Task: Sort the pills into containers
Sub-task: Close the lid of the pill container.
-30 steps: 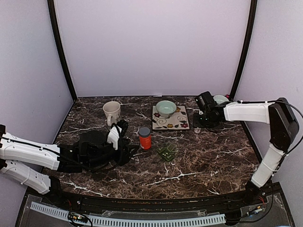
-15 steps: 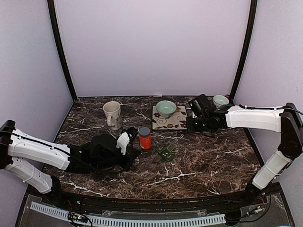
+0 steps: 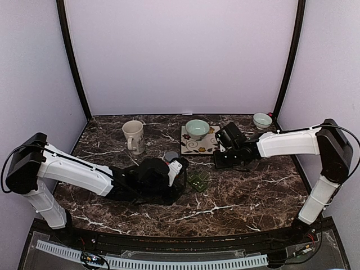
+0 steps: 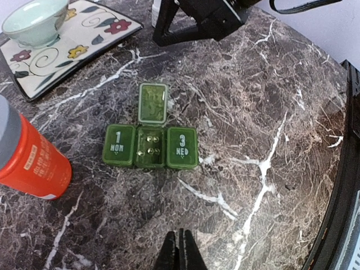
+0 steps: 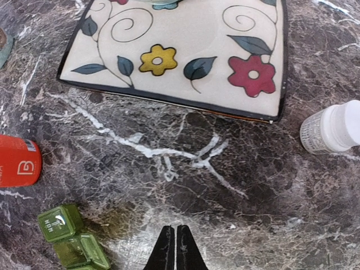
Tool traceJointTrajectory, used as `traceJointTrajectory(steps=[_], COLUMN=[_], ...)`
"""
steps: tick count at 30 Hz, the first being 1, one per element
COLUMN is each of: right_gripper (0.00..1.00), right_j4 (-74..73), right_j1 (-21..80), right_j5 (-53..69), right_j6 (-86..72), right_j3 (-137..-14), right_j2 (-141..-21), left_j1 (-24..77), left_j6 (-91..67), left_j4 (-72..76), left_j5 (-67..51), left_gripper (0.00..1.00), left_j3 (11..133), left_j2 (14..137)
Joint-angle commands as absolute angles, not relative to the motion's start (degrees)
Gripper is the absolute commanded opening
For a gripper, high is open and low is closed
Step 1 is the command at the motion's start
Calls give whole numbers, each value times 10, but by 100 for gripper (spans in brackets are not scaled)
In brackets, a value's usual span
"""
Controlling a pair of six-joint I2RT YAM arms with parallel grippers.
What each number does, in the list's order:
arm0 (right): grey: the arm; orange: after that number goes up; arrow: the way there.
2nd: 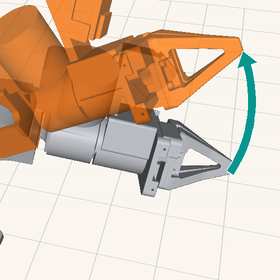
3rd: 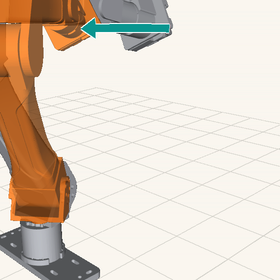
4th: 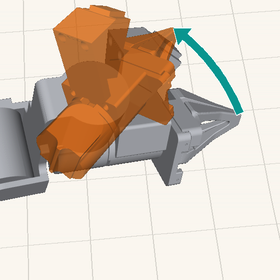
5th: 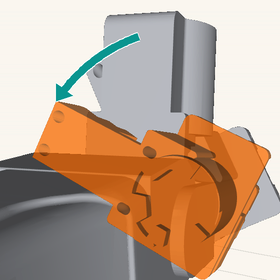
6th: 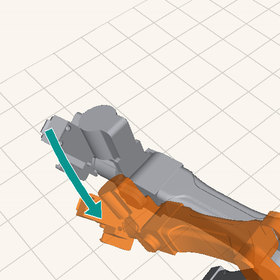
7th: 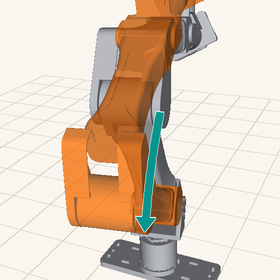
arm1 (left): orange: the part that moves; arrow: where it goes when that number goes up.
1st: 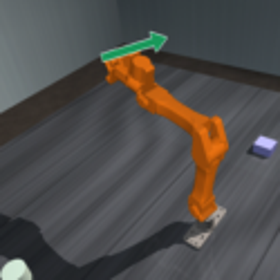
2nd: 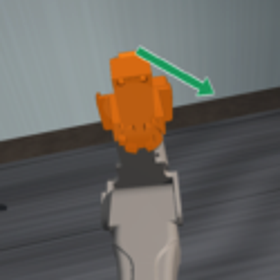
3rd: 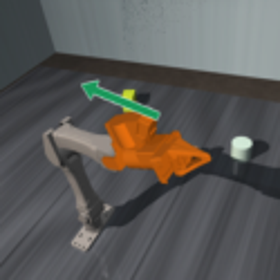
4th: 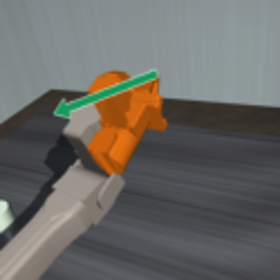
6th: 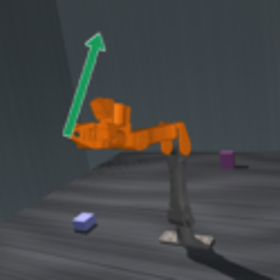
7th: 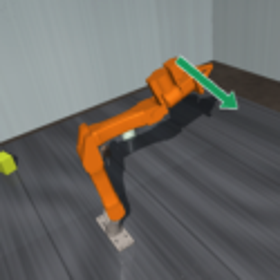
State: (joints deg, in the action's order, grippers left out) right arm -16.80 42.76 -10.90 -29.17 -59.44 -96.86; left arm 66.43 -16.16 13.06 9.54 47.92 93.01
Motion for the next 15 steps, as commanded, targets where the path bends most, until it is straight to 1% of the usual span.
traceJointTrajectory(steps=[1, 7, 15], right_gripper=[5, 5, 5], right_j4=[-129, -114, -91], right_j1=[437, 443, 444], right_j5=[-70, -42, -9], right_j6=[-287, -288, -295], right_j3=[-582, -575, -564], right_j2=[-975, -984, -989], left_j1=[667, 667, 656], left_j6=[-166, -169, -180], left_j4=[85, 55, 62], left_j5=[66, 56, 41], left_gripper=[0, 0, 0], left_j3=[525, 566, 575], left_j2=[959, 1006, 1037])
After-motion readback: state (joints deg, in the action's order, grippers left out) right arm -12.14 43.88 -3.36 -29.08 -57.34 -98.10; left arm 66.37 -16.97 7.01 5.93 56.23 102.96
